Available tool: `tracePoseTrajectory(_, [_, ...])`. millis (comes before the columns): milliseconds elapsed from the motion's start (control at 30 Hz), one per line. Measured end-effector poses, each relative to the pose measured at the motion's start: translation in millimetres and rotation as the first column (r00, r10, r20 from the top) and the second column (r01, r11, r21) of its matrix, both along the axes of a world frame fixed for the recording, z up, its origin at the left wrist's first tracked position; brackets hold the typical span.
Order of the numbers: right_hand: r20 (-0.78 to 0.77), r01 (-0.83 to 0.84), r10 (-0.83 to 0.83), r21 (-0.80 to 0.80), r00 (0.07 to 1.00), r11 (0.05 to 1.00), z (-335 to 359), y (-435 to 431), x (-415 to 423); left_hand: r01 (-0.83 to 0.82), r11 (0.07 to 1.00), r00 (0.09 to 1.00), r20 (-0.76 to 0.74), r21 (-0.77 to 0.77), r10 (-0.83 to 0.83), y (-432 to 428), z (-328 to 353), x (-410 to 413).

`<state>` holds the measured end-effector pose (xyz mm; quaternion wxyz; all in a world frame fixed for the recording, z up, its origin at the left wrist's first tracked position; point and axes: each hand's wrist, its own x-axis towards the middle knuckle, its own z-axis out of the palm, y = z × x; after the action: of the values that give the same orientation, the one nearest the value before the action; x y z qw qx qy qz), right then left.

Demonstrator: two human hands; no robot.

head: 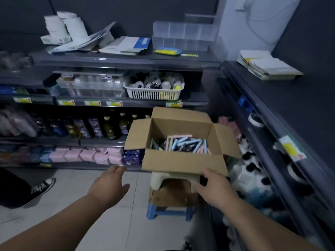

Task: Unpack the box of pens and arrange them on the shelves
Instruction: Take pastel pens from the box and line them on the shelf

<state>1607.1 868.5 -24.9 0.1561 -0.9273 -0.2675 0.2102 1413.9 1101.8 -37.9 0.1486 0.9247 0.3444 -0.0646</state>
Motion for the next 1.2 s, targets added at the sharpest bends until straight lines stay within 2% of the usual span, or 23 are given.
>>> tracePoseTrajectory(100, [0.020, 0.002, -0.003, 0.082, 1.000, 0.997, 13.1, 29.7, 74.7, -0.039, 0.999, 0.997, 0.069, -0.018, 0.040, 15.8, 8.8, 66.4])
tracePoseTrajectory(267, [-0.011, -0.021, 0.021, 0.038, 1.000, 0.999, 13.3, 67.1, 168.0, -0.059, 0.994, 0.990, 0.122, -0.092, 0.070, 33.4, 11.1, 161.5])
tracePoseTrajectory(467, [-0.216, 0.082, -0.076, 0.023, 0.974, 0.996, -37.2, 97.9, 207.5, -0.010, 0.987, 0.999, 0.050, -0.161, 0.018, 48.9, -21.6, 224.2])
tracePoseTrajectory(600, [-0.204, 0.113, -0.117, -0.033, 0.972, 0.993, -68.1, 110.6, 221.4, 0.046, 0.968, 0.998, 0.048, -0.248, -0.035, 62.2, -48.2, 262.9])
tracePoseTrajectory(700, [-0.283, 0.101, -0.116, -0.069, 0.952, 0.993, -86.8, 121.0, 225.1, -0.089, 0.927, 0.996, -0.034, -0.364, 0.082, 74.2, -74.4, 285.2])
tracePoseTrajectory(800, [-0.336, 0.079, -0.109, -0.103, 0.935, 0.992, -99.0, 131.6, 221.7, -0.335, 0.801, 0.942, -0.194, -0.496, 0.274, 82.6, -93.9, 297.7])
tracePoseTrajectory(867, [-0.358, 0.062, -0.104, -0.128, 0.928, 0.990, -103.8, 140.5, 219.1, -0.437, 0.742, 0.899, -0.267, -0.509, 0.347, 85.4, -103.1, 300.6])
tracePoseTrajectory(1033, [-0.479, 0.086, -0.150, -0.153, 0.865, 0.984, -119.5, 171.3, 212.3, -0.494, 0.721, 0.870, -0.283, -0.487, 0.404, 88.0, -118.6, 307.4])
tracePoseTrajectory(1200, [-0.619, 0.373, -0.369, -0.130, 0.693, 0.919, -131.7, 198.6, 204.6, -0.483, 0.710, 0.875, -0.252, -0.513, 0.413, 86.9, -126.7, 314.8])
